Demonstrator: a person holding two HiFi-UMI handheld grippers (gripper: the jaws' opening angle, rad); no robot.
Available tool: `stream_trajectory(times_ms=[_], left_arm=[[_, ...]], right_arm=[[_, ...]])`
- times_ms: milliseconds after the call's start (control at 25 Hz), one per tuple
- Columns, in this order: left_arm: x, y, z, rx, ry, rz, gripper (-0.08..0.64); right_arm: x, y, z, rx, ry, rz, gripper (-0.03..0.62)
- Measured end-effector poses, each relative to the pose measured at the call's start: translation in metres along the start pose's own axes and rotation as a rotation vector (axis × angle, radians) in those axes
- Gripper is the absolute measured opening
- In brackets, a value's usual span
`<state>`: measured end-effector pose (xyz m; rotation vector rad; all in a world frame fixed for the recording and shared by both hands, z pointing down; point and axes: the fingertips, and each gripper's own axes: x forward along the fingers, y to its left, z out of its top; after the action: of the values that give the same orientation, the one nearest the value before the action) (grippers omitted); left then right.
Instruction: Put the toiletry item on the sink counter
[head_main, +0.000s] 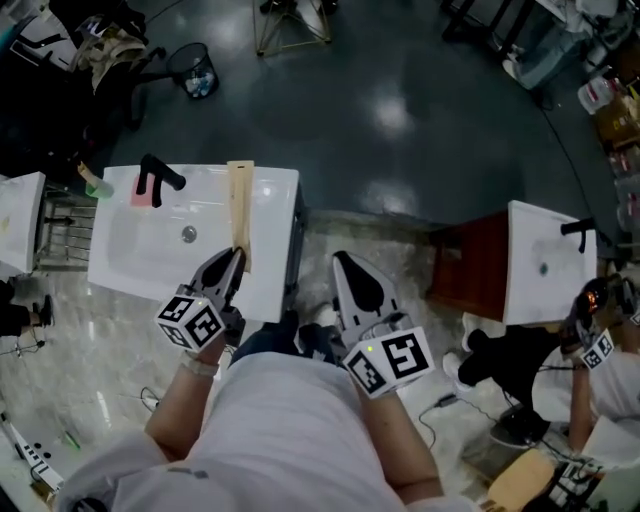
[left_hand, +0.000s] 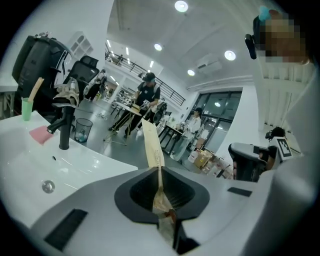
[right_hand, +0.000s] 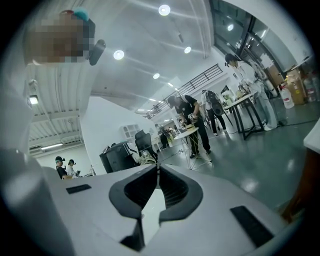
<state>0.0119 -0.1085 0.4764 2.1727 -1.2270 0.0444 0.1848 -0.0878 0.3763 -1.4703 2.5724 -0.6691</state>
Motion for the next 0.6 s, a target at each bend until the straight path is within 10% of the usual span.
stream_trajectory(times_ms=[600], left_arm=[[0.066,0.068,-0.057,-0.068,0.182,-0.012,0.032]], right_arm=[[0.031,0.012,-0.036,-0.003,0.098,-0.121,0.028]])
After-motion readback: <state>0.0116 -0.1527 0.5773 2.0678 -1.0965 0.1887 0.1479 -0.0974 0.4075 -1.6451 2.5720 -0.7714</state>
